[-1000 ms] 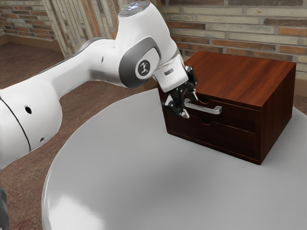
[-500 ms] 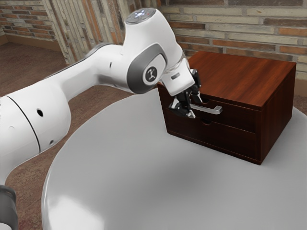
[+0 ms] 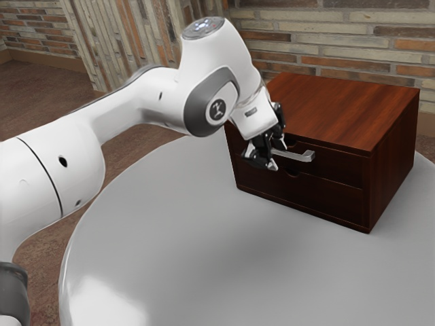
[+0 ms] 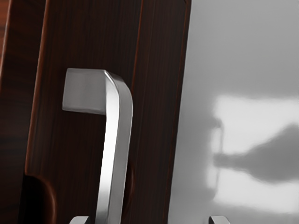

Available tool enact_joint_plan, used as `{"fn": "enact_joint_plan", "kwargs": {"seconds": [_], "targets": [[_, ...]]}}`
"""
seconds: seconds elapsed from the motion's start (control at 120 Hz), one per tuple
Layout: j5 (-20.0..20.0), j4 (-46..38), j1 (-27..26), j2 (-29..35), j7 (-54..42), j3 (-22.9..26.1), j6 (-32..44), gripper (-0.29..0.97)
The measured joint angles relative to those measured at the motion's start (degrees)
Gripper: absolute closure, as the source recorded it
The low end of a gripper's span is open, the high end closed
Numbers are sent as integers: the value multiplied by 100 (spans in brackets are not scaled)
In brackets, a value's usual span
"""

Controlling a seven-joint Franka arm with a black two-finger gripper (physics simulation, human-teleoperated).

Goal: Pull the drawer handle with one arm to open the drawer

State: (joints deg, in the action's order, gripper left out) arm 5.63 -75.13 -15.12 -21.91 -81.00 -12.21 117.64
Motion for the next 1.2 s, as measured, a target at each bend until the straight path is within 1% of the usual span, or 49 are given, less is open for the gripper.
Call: {"fn": "enact_joint_plan", "kwargs": {"seconds": [0.142, 0.383, 0.725, 1.033, 1.2], "targets": [[-1, -9, 0, -10, 5, 0, 6, 41], [-1, -20, 0, 15, 11, -1, 5, 49], [-7, -199, -7, 144, 6, 1, 1, 55], [-10, -632, -38, 459, -28, 10, 8, 57], [-8, -1050, -113, 754, -29, 40, 90, 58]]}}
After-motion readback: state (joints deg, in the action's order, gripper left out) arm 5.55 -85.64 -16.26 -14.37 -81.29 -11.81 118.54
